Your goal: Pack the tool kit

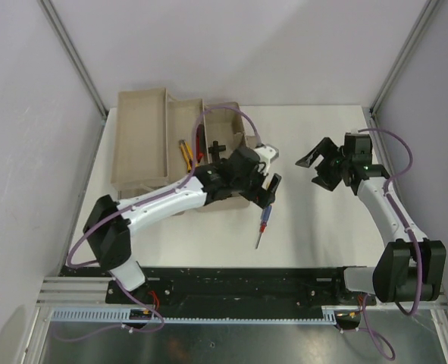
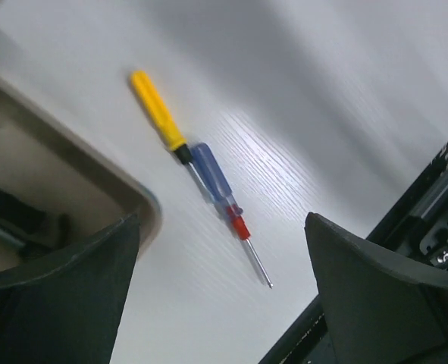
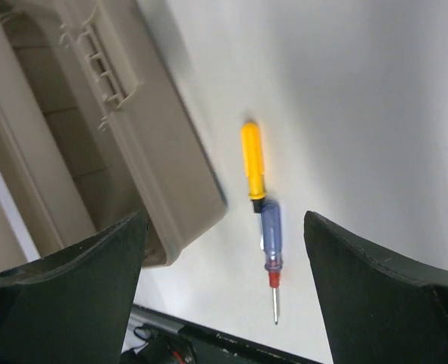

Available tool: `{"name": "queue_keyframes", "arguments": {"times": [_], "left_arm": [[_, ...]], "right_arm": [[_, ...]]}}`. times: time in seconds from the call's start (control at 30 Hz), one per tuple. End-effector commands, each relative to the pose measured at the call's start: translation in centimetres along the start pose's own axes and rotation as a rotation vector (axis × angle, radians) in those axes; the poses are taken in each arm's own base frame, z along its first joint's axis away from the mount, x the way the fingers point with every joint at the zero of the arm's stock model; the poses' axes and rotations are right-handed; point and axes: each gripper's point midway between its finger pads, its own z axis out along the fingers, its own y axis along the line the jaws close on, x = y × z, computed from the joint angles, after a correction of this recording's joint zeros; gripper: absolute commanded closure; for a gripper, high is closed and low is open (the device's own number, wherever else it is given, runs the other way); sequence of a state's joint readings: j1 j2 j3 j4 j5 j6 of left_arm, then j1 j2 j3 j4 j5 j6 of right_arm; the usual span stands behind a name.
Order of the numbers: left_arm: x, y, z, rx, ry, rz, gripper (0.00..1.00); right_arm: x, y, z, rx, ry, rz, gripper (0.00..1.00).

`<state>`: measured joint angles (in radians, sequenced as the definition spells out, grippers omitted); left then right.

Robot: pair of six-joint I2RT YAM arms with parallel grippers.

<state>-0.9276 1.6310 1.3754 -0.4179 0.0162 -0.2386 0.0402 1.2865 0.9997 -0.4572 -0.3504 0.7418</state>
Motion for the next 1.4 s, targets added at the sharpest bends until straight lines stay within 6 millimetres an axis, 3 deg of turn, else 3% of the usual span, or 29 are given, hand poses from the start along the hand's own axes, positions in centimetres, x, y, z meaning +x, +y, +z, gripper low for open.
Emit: {"name": "queue_keyframes", "arguments": {"times": [0.0,0.2,0.33,0.43,0.5,0.67,1.03,1.13,1.37], "left_arm": [[1.6,-2.8,2.2,0.062,0.029,0.026,0.09],[4.3,-4.6,5.6,0.085,0.109,0.075,0.22],[7.9,-4.3,8.0,0.047,0.193,0.107,0.24],[10.6,-4.3,8.6,0.038,0.253,0.123,0.25],[11.4,-4.0,8.6,0.015,0.263,0.135,0.26],[12.1,-3.5,9.0,-0.020,0.278,0.133,0.27],[15.6,-3.5,10.2,-0.009,0.389,0.151,0.40],[15.6,-3.2,10.3,-0.029,0.387,0.147,0.52],[13.3,-3.0,9.9,-0.066,0.325,0.156,0.82]], "right_arm": [[-1.6,-1.4,-1.8,0.090,-0.078,0.000,0.12],[-1.8,-4.0,-2.3,0.135,-0.097,0.075,0.14],[-1.4,-5.0,-2.3,0.159,-0.088,0.091,0.15],[-1.2,-5.5,-2.2,0.176,-0.083,0.096,0.16],[-1.1,-5.8,-2.2,0.184,-0.081,0.097,0.16],[-0.9,-6.2,-1.9,0.194,-0.072,0.101,0.17],[-0.7,-6.7,-1.5,0.206,-0.054,0.107,0.18],[-0.5,-6.8,-1.4,0.207,-0.050,0.109,0.19],[-0.4,-6.8,-1.5,0.206,-0.051,0.113,0.20]]}}
